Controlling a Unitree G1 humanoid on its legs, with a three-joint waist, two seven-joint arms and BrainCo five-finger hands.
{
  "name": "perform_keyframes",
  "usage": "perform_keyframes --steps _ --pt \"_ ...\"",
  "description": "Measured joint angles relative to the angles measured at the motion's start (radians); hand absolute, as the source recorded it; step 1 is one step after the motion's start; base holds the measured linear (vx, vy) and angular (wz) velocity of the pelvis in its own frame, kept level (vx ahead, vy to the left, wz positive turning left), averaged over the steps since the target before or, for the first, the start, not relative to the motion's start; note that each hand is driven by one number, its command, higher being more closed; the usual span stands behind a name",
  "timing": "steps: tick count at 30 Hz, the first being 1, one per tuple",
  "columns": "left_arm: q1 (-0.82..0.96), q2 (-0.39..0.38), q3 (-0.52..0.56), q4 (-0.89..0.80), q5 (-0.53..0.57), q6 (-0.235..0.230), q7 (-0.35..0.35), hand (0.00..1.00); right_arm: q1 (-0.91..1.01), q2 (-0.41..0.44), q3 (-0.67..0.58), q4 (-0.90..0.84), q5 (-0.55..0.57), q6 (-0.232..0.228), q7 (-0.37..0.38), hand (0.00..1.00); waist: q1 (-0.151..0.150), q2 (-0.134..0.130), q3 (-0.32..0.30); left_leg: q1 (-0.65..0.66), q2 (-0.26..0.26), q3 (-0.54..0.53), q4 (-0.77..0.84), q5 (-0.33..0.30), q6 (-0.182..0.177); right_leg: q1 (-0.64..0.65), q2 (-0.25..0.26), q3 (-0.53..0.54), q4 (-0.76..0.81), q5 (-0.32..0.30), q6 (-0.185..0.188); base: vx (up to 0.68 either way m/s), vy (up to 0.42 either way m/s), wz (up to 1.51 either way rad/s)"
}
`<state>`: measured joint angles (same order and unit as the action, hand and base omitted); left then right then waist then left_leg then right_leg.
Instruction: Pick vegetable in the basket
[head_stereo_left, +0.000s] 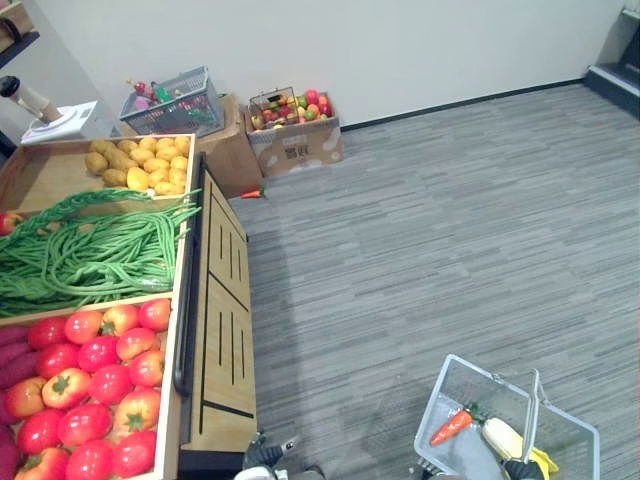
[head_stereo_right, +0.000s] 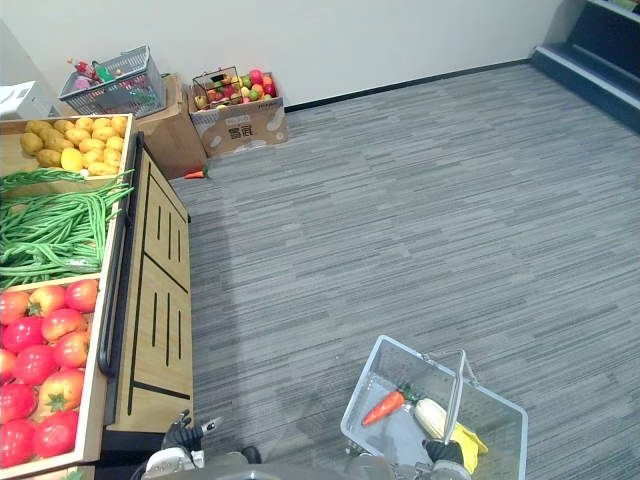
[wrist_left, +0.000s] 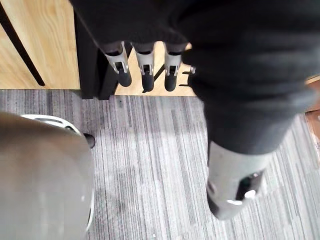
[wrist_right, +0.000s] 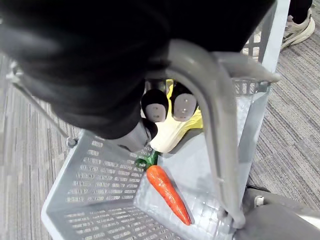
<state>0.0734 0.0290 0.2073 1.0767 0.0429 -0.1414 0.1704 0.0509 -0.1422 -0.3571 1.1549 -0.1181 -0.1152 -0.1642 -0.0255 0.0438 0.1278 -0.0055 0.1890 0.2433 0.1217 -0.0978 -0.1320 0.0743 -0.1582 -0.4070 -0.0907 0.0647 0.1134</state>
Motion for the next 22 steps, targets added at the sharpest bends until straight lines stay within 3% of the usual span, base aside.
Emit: perform_keyframes --steps 2,4,8,12,22 --pt "-0.002 0.016 0.006 -0.003 -0.001 -0.001 0.000 0.00 0.010 0.027 0.001 -0.002 -0.001 -0.008 0.001 1.00 0.001 -0.048 -0.002 0.002 -0.044 0.020 -0.018 -0.009 0.019 -0.001 -0.041 0.003 -0.013 0.014 0.021 0.07 0.204 0.04" --pt "-0.001 0.020 0.006 -0.002 0.002 0.001 0.001 0.00 0.018 0.036 0.002 -0.002 -0.002 -0.007 0.002 1.00 0.002 -0.063 -0.012 0.027 -0.072 0.028 -0.049 -0.006 0.026 0.005 -0.064 0.007 -0.013 0.019 0.030 0.09 0.165 -0.06" --pt "0.001 0.022 -0.006 0.019 0.011 0.013 -0.002 0.00 0.019 0.035 0.013 -0.010 -0.003 -0.007 0.004 1.00 0.001 -0.048 -0.026 0.063 -0.101 0.050 -0.087 -0.005 0.029 0.005 -0.086 0.026 -0.012 0.021 0.033 0.08 0.080 -0.16" --pt "0.000 0.021 -0.030 0.021 0.019 0.016 -0.002 0.00 0.019 0.035 0.026 -0.010 -0.003 -0.006 0.019 1.00 0.001 -0.038 -0.033 0.070 -0.096 0.050 -0.087 -0.005 0.029 0.005 -0.078 0.025 -0.003 0.020 0.034 0.07 0.004 -0.05" --pt "0.000 0.017 -0.064 0.027 0.020 0.019 0.000 0.00 0.019 0.045 0.105 -0.013 -0.025 -0.007 0.044 1.00 0.003 -0.040 -0.047 0.103 -0.090 0.043 -0.107 -0.003 0.031 0.017 -0.074 0.021 0.032 -0.008 0.039 -0.02 -0.008 0.00"
